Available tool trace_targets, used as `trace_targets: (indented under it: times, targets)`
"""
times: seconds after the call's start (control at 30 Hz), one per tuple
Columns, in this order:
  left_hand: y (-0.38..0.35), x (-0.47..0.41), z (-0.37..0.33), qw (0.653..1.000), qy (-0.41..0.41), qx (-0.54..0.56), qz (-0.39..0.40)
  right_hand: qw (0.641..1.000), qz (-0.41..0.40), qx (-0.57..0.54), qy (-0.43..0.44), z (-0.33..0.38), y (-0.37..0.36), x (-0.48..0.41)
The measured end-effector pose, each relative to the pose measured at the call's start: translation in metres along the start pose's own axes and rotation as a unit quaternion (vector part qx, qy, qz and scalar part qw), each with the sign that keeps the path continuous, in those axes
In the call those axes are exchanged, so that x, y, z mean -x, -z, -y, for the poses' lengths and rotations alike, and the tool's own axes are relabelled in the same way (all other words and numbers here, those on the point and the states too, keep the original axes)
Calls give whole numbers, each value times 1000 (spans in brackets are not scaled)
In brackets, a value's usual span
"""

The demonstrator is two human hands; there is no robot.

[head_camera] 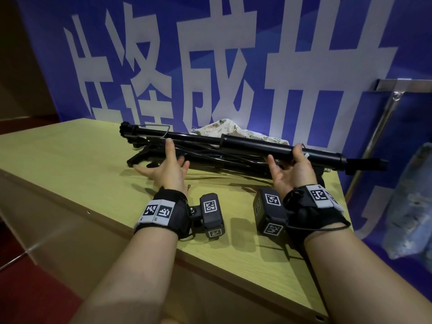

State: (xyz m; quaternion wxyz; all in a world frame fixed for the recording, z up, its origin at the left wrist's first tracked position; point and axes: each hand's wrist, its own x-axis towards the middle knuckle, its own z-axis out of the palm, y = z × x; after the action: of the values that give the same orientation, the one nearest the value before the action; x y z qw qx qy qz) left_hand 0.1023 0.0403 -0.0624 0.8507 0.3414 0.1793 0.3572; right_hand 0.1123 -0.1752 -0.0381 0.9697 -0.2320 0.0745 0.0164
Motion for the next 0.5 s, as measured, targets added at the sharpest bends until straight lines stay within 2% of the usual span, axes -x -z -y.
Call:
trace_targets:
  times: [0.13, 0.33, 0.5]
  targets:
    - [7, -19, -5, 996, -45, -78, 21, 1000, 0, 20, 6, -3, 1, 1]
    - [15, -36, -18, 971, -81, -220, 38, 1000, -13, 23, 6, -1, 0, 2]
    - [16, -41, -20, 946, -106, -305, -3, 999, -16, 39, 14, -3, 0, 2]
